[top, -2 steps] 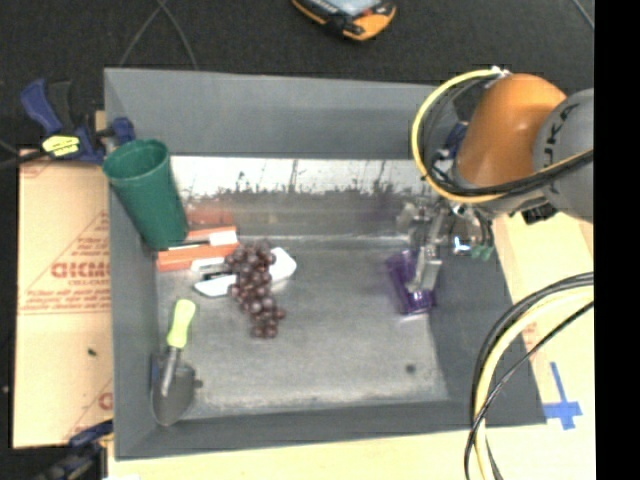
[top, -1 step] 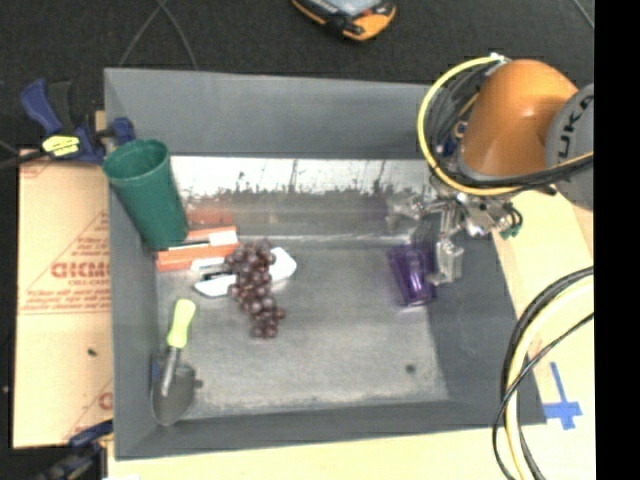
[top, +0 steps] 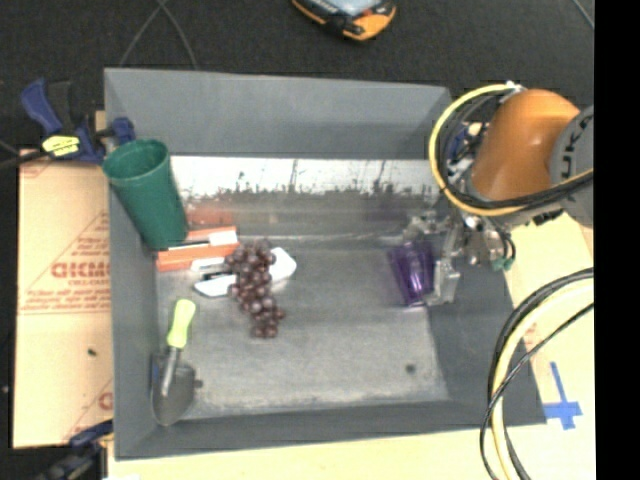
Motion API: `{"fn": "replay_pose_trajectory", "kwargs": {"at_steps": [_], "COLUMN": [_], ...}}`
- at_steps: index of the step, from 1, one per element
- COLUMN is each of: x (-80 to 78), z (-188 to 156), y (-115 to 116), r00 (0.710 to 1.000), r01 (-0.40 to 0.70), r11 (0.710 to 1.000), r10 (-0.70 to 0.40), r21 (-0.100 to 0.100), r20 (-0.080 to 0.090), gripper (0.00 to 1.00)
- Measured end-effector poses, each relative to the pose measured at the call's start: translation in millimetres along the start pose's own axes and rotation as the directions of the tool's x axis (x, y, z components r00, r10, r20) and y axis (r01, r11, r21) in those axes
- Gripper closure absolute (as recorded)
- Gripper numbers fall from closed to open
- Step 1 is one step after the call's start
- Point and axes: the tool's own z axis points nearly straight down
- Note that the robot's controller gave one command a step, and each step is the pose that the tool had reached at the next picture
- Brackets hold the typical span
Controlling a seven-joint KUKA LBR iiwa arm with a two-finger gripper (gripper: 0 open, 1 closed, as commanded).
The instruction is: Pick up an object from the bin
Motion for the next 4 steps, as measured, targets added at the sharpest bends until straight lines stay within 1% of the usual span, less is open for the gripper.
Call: {"fn": "replay_pose_trajectory", "kwargs": {"at_steps": [1,2,4], "x": [-17.8,-18.4,-19.4], "z": [22.5,33.1,30.6], "y": [-2.5,-12.4,-13.4], "r00": [0.952,0.914,0.914], "r01": [0.307,0.406,0.405], "r11": [0.952,0.914,0.914], "r10": [-0.307,-0.406,-0.406], "r21": [0.008,0.020,0.023], "r20": [0.008,0.019,0.022], "gripper": [0.00,1.00,1.00]}}
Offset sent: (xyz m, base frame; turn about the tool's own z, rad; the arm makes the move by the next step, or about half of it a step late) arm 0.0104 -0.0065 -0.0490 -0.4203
